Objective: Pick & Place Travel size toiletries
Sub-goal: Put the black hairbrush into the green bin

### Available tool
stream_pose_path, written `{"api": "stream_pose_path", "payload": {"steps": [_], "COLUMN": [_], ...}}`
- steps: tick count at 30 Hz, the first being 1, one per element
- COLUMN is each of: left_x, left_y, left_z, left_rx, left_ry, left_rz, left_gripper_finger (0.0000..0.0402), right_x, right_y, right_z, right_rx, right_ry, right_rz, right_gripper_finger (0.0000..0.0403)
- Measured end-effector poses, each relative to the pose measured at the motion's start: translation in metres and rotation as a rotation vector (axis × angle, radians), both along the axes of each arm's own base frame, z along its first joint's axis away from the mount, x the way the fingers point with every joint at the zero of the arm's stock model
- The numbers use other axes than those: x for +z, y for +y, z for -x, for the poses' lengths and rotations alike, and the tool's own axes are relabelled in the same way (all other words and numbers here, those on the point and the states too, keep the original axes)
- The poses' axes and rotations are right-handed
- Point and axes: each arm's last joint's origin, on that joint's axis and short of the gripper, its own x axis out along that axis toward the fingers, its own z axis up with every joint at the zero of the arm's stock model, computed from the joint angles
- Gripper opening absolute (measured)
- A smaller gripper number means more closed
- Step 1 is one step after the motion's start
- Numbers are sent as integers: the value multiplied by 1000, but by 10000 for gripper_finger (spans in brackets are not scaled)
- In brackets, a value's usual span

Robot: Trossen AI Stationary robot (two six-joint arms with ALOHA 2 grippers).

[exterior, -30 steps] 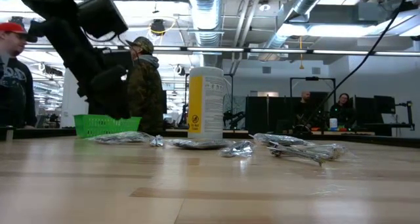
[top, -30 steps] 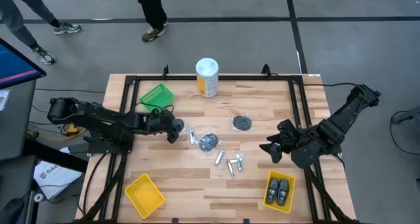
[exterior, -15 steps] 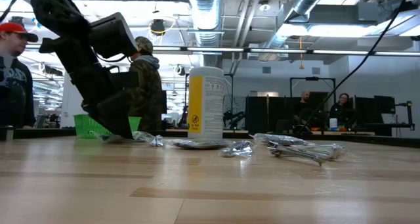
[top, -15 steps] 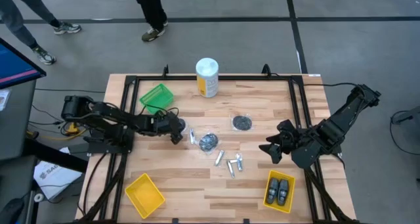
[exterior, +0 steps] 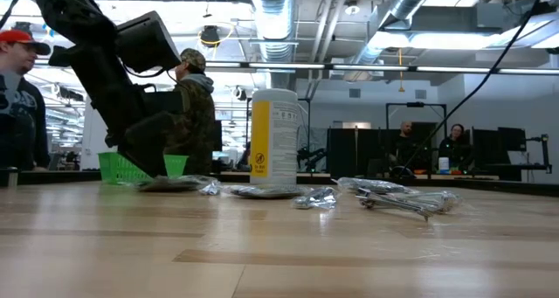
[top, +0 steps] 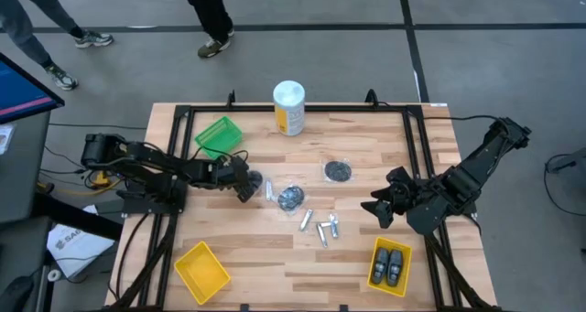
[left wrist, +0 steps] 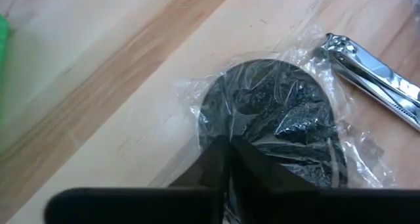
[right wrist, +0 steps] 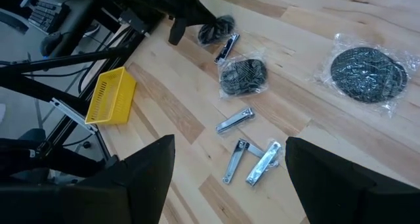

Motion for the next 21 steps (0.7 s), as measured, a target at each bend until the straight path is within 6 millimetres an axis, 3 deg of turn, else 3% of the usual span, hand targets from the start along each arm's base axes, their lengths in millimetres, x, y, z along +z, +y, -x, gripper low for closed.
{"api": "stream_pose_path", "payload": {"steps": [12, 21], "left_x": [3, 38], "left_y": [-2, 0], "left_z": [-1, 5], "left_rx": [-4, 28], "left_ry": [-38, -226], "left_rz": [58, 15], "left_gripper_finger": [1, 1], "right_x": [0, 0], "right_y": [0, 0], "right_z": [0, 0], "right_rx": [0, 0], "right_ry": [-1, -1], "right_rz": [-1, 0], "right_gripper_finger": [276, 276]}}
